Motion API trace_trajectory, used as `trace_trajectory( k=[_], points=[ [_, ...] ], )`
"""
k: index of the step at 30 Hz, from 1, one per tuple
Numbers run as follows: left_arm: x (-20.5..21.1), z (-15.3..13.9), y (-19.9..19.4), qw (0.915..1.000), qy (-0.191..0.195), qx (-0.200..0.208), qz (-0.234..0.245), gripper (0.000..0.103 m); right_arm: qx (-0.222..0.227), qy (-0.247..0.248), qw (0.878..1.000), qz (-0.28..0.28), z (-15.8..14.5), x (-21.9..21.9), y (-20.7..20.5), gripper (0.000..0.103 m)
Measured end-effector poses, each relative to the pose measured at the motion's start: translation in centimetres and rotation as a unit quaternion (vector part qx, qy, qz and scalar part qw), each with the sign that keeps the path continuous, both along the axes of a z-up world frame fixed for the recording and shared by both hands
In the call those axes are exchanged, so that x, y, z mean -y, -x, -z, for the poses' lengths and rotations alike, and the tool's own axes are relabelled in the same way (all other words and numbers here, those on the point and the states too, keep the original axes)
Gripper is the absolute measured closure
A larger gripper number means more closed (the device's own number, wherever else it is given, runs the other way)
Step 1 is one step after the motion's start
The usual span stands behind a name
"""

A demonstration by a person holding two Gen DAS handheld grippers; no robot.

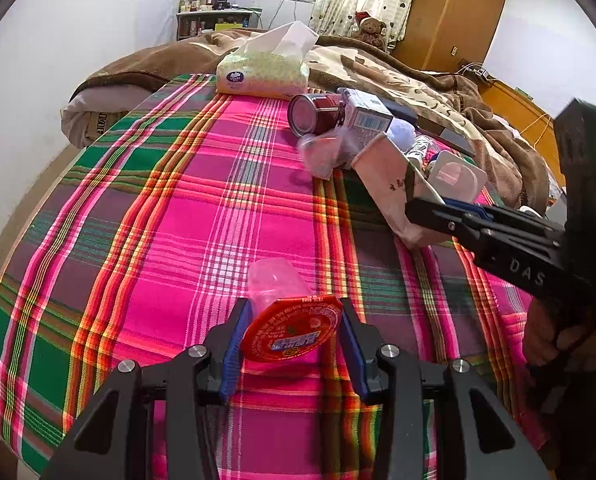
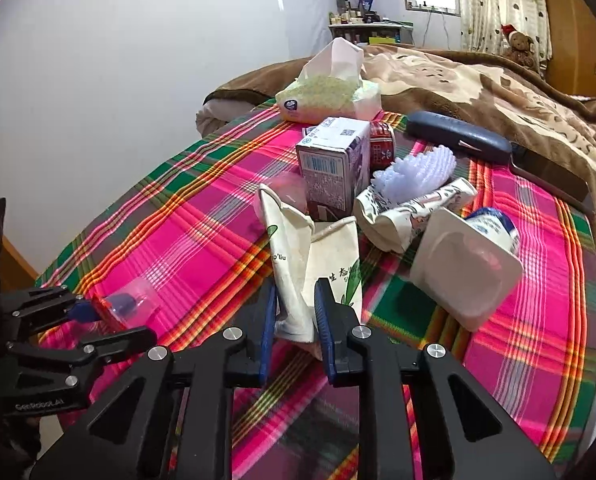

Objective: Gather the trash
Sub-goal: 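Grasp the crumpled white paper with the right tool and lift it toward the bin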

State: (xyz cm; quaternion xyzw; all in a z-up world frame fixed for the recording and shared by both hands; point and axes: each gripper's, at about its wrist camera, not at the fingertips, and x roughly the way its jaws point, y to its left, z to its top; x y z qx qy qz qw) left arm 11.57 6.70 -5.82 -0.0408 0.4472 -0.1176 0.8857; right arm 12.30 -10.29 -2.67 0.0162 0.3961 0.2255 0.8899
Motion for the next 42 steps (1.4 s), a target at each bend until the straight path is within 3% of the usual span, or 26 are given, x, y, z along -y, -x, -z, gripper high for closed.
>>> trace_trajectory(
  k=[6,18,28,42],
  points=[
    [1.4,-0.8,0.3,0.9999,-0.001,0.011,0.009,0.059,-0.008,-0.038,0.999,0.023,-0.3,2.0,0.8,0.085],
    [6.1,-3.3,0.6,0.9975,-0.006,0.042,0.056,0.059,0.016,-0.074,0.994,0.085,-2.3,7.2,3.8,0.088],
    [10.4,-4.3,0.4,0.9943,-0.004,0.051,0.094,0.059,0.009,-0.058,0.990,0.128,-1.2,10.8,4.9,0.089],
    [18.6,-6.8,0.0,0.9817,0.004,0.076,0.175,0.059,0.064,-0.072,0.972,0.214,-4.3,18.1,6.9,0.089]
  ],
)
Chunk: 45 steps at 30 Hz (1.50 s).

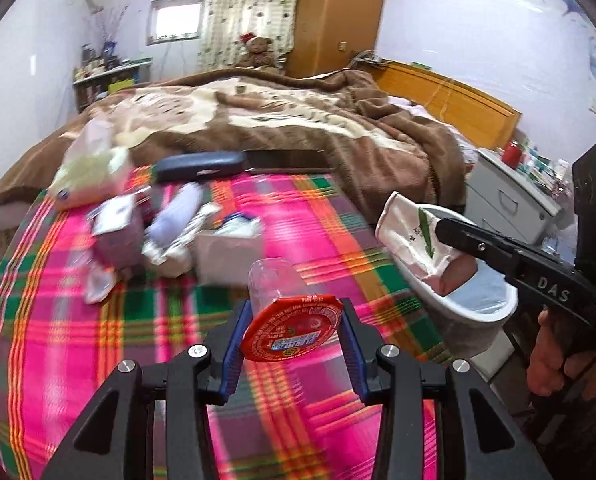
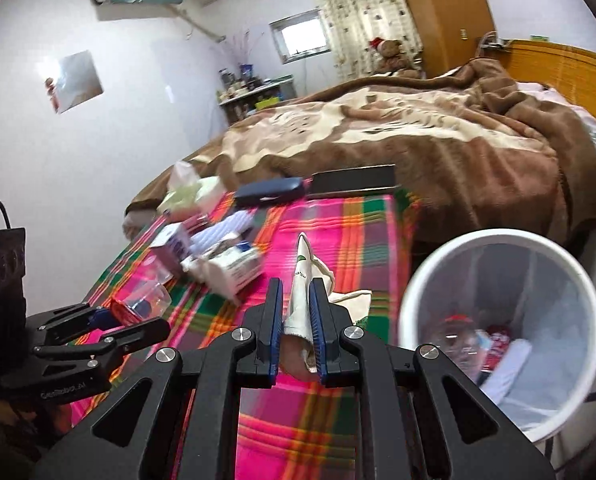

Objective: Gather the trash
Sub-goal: 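Grasp the crumpled white paper with the right tool and lift it toward the bin, then carry the red-lidded cup and white paper over the bin and open both tools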

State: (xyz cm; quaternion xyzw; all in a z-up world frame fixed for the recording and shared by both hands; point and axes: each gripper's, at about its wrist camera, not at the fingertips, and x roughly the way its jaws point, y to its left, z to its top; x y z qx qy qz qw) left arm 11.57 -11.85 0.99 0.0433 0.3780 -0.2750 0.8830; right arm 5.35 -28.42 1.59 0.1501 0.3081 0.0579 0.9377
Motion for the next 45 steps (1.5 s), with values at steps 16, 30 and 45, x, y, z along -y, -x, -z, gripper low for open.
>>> trace_trajectory(
  k=[16,30,45],
  points=[
    [13.6,-1.4,0.4,0.9934,0.002,0.016,0.114,0.059,-0.022,0.013,0.995,0.101,1.2,9.1,1.7,0.089],
    [19.4,1.1,-0.8,0.9894,-0.010,-0.004,0.145,0.059,-0.068,0.022,0.988,0.139,3.5,12.6,1.3,0.089],
    [18.9,1.1,-1.0,0.9909,0.001,-0.011,0.134,0.038,-0.071,0.004,0.986,0.150,3.5,13.1,2.1,0.050]
  ],
)
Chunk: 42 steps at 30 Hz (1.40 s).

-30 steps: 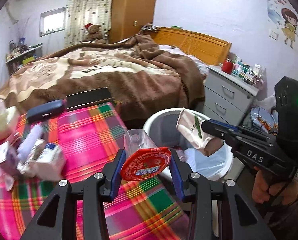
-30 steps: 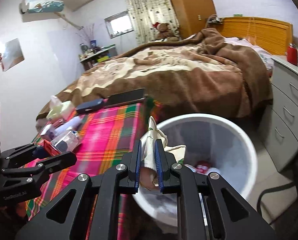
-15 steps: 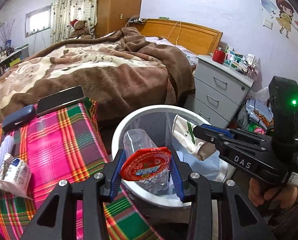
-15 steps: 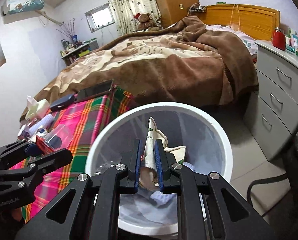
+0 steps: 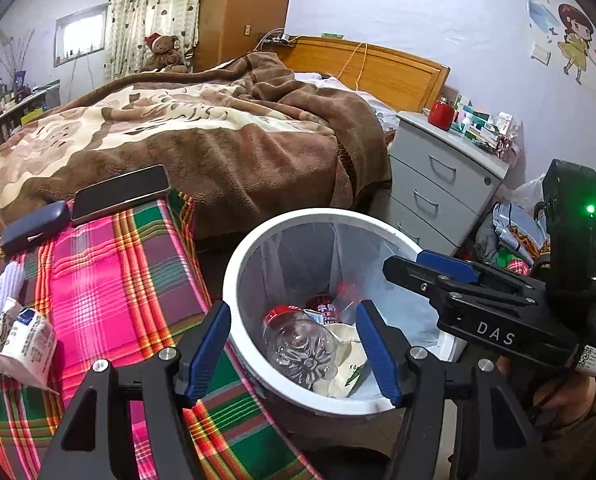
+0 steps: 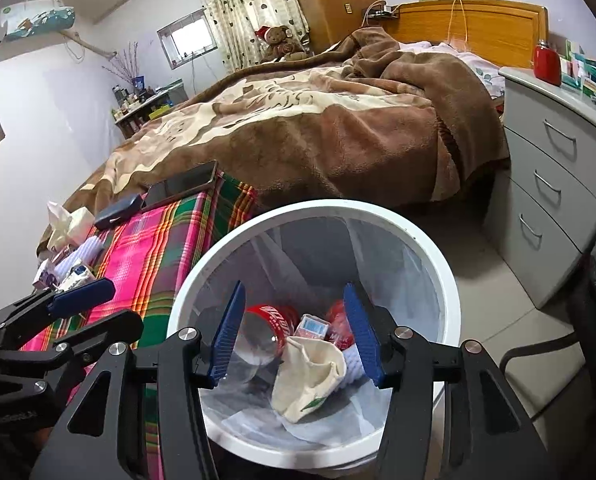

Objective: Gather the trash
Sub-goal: 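Carry the red-lidded cup and white paper over the bin and open both tools, then move both tools back over the remaining trash on the bed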

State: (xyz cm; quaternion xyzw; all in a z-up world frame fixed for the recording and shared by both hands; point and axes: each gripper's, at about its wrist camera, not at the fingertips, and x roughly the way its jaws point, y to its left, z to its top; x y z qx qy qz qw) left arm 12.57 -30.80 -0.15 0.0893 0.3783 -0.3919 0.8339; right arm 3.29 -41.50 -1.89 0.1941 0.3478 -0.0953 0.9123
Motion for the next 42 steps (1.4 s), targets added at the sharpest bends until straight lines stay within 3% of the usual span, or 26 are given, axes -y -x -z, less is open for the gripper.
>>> trace_trajectory(
  k=[23,42],
  points=[
    [-10.6,-2.2,0.3,0.9951,0.006,0.035,-0.092,0.038,0.034,0.020,0.998,-0.055,-2.4,-6.6,-1.3,0.050],
    [-25.0,-1.9,-2.8,0.9727,0.010,0.037,-0.229,0.038,0.030,0.010,0.991,-0.126,-2.4,-14.3,-5.6,0.050]
  ],
)
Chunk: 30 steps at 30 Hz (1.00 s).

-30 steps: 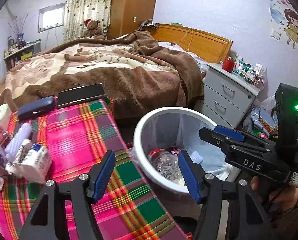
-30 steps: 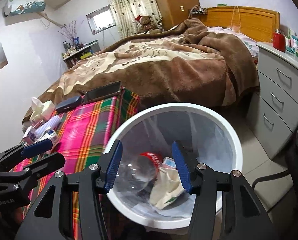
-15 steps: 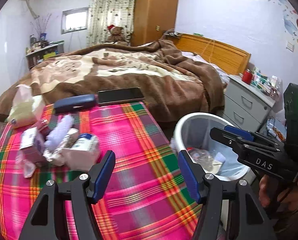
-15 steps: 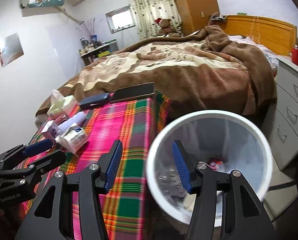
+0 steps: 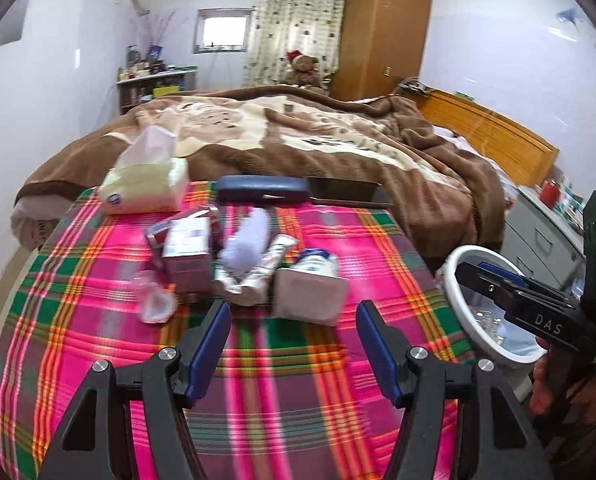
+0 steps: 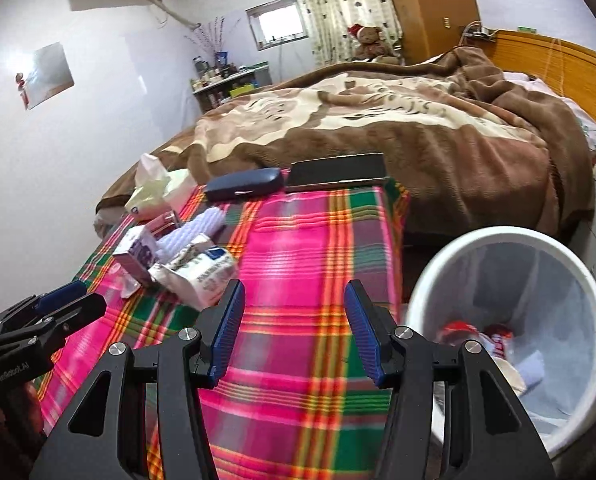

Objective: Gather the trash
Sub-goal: 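Move both tools back over the remaining trash on the bed, then grasp the white yogurt cup with the right tool while the left tool grasps the small white milk box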

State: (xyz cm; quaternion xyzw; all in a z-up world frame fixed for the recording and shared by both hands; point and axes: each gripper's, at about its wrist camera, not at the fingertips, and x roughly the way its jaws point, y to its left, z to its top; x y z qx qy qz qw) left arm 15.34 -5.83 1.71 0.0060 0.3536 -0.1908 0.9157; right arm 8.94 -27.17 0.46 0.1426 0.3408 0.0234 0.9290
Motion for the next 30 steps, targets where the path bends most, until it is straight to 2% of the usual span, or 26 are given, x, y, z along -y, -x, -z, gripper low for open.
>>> trace_trajectory(
  k=[10,17,20,30],
  points=[
    [-5.3,1.4,-2.5,0.9989,-0.006,-0.010,-0.045,0.038,-0.023,-0.010,0.999,-0.040,0.7,-4.4,-3.7,0.050],
    [-7.8,2.6,-4.9,0.9974,-0.004,-0.024,-0.068,0.038,-0.052,-0.023,0.998,-0.040,1.9,-6.2,-6.5,0.048],
    [-8.1,2.9,-5.8,0.9974,0.002,-0.027,-0.067,0.038,-0.059,-0.032,0.997,-0.034,2.3,-6.5,-7.3,0.040],
    [-7.4,2.7,-8.1,0.9981,0.020,-0.031,-0.049,0.036,-0.104,-0.027,0.994,-0.036,3.6,-8.5,-9.8,0.039]
  ],
)
